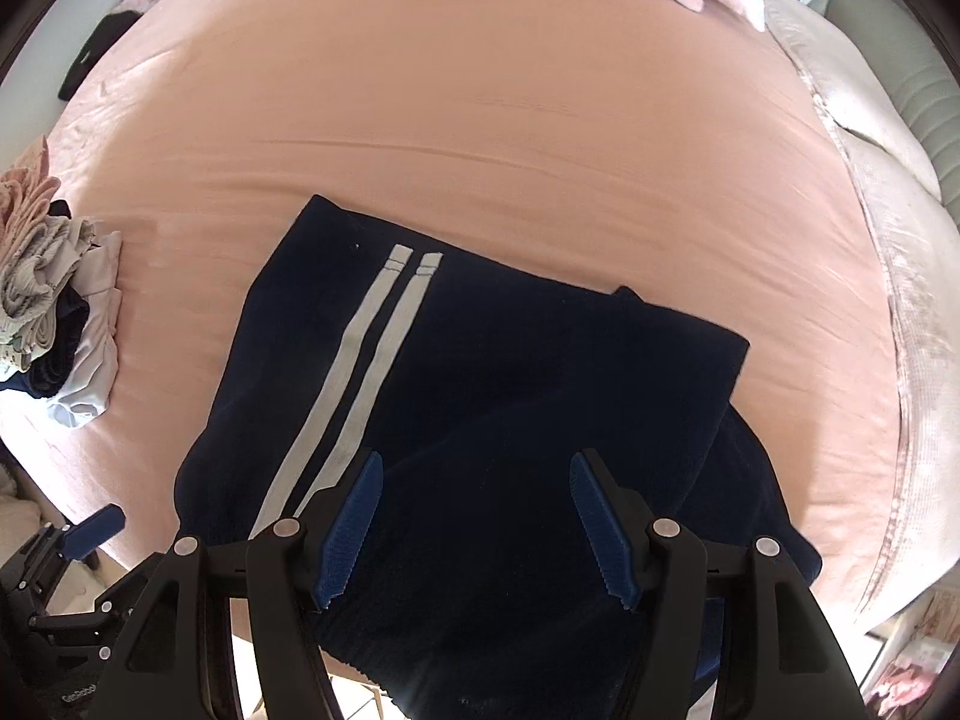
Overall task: Fold clothes
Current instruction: 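Move the left gripper to the pants' cuff end and grasp it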
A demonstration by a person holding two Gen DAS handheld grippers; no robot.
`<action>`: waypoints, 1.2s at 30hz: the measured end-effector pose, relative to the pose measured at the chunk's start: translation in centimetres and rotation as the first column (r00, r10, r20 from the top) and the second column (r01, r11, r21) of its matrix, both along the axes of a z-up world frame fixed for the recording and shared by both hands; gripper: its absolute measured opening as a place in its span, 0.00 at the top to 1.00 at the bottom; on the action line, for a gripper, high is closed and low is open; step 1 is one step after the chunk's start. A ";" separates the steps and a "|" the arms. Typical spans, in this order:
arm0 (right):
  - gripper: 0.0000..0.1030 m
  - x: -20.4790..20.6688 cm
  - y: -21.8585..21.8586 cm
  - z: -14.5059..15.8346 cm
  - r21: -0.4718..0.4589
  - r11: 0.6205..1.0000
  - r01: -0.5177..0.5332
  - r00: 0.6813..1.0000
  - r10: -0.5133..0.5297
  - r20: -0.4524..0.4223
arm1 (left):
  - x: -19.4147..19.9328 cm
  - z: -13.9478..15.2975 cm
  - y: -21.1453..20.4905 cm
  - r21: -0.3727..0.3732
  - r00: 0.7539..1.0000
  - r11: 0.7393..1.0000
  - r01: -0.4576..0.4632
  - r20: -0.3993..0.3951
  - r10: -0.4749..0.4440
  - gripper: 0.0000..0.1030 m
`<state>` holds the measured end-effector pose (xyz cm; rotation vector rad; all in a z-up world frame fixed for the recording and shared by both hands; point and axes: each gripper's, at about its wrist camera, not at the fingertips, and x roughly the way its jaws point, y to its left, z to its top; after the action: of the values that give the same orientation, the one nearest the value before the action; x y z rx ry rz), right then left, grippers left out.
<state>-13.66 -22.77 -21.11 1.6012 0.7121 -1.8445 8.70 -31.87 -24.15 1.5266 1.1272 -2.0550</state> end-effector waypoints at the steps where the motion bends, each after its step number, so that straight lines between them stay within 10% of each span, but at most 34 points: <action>1: 0.37 -0.5 -0.3 0.0 -0.017 1.000 -0.025 1.000 0.025 0.015 | 0.2 -0.1 -0.1 0.043 0.999 0.999 -0.028 -0.022 0.029 0.27; 14: 0.37 -2.3 -0.2 1.0 -0.083 0.942 -0.325 0.946 0.324 -0.022 | 0.3 0.1 2.7 0.158 0.971 0.970 -0.187 -0.120 0.207 0.27; 22: 0.37 -3.3 1.7 2.0 -0.265 0.891 -0.369 0.921 0.390 0.027 | -1.4 -0.9 4.1 0.277 0.949 0.932 -0.233 -0.144 0.280 0.27; 36: 0.37 -4.8 0.5 -1.6 -0.194 0.902 -0.386 0.914 0.402 0.053 | -4.5 -4.1 3.4 0.259 0.942 0.920 -0.295 -0.080 0.325 0.38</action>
<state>-18.43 -22.24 -22.67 1.3024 0.7426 -1.4842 4.16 -28.44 -28.25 1.2352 1.6070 -1.8654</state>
